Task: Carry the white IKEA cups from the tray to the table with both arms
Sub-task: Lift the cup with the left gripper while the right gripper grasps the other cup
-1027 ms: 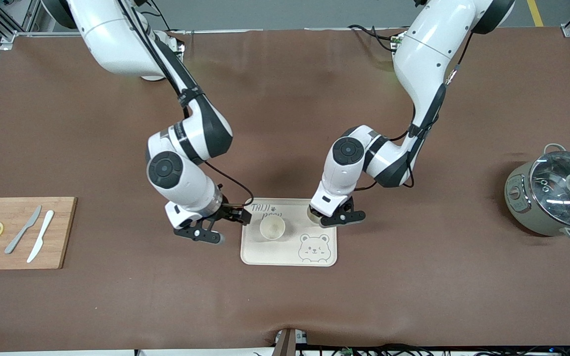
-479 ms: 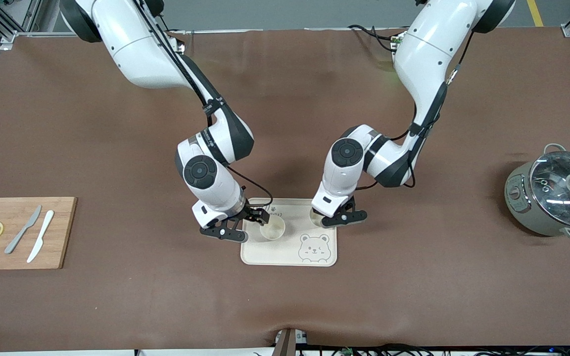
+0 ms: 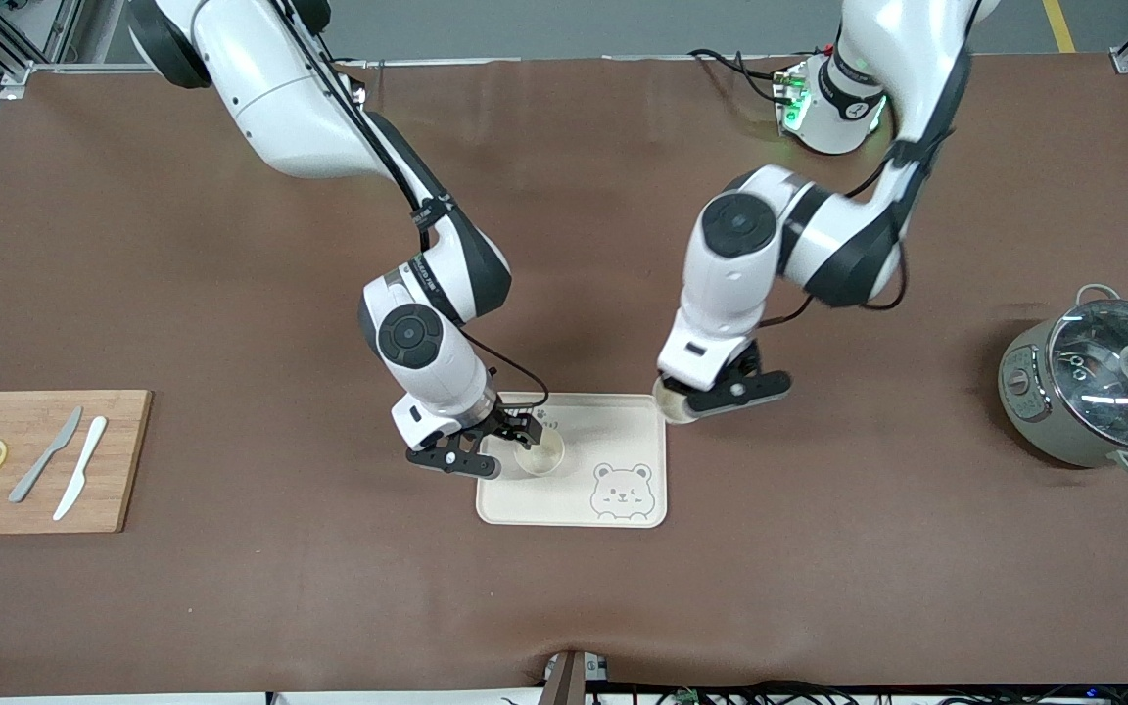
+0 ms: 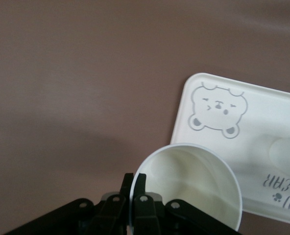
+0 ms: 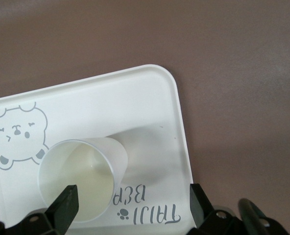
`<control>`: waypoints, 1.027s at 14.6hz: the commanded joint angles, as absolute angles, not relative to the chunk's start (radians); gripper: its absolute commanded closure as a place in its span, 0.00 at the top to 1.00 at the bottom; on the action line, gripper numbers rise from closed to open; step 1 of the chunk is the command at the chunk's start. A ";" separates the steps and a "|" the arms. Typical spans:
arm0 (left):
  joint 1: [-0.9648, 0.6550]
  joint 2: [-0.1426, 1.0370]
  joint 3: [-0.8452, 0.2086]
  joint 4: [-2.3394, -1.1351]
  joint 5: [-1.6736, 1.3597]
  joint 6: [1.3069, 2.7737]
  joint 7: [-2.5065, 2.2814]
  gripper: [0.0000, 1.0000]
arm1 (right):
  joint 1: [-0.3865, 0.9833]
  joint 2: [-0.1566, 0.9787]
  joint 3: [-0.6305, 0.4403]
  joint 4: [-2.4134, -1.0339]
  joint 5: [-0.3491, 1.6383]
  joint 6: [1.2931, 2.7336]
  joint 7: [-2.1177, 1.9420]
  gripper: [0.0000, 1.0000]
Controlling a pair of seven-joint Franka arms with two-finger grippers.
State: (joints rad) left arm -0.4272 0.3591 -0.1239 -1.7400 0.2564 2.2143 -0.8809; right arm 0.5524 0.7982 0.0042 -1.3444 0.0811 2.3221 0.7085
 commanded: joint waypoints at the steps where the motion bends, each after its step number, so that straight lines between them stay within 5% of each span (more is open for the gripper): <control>1: -0.374 0.233 -0.133 -1.829 0.210 2.140 -0.758 0.00 | 0.568 0.830 -0.006 -1.310 0.057 2.335 0.744 1.00; 10: -0.034 0.011 -0.189 -1.974 0.052 2.026 -0.225 0.00 | 0.595 0.864 -0.008 -1.312 -0.005 2.375 0.776 1.00; 15: 0.047 -0.097 -0.187 -2.205 -0.046 2.208 -0.058 0.00 | 0.603 0.877 -0.008 -1.312 -0.020 2.402 0.784 1.00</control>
State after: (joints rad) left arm 0.0274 -0.0255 -0.1695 -2.0750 -0.0176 2.1157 -0.0859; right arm 0.5915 0.8568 0.0033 -1.3442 0.0103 2.3976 0.7542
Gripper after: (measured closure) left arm 0.965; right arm 0.000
